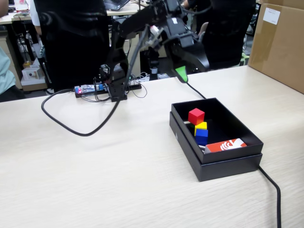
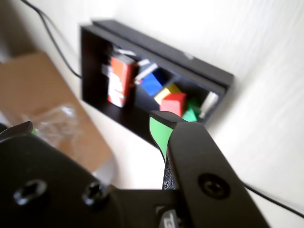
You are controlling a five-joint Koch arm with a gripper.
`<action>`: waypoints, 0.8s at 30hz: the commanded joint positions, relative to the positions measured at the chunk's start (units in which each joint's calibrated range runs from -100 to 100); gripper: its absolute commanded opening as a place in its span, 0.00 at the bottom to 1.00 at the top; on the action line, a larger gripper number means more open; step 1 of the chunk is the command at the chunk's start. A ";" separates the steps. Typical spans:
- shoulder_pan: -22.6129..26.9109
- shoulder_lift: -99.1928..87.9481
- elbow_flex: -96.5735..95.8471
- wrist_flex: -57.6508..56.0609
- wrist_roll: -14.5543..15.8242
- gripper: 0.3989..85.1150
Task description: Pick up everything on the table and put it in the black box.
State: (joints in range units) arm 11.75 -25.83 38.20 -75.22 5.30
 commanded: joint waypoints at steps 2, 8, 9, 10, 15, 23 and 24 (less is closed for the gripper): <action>-5.23 -19.67 -7.10 1.66 -2.83 0.56; -12.06 -42.05 -30.50 4.16 -5.67 0.59; -12.50 -45.72 -35.48 5.55 -6.01 0.60; -13.58 -52.49 -46.18 9.52 -6.45 0.61; -14.75 -67.18 -71.02 17.64 -7.47 0.61; -15.48 -74.17 -91.15 25.76 -8.06 0.64; -15.58 -74.17 -93.05 26.97 -8.06 0.64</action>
State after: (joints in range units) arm -3.49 -98.71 -54.18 -51.84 -2.81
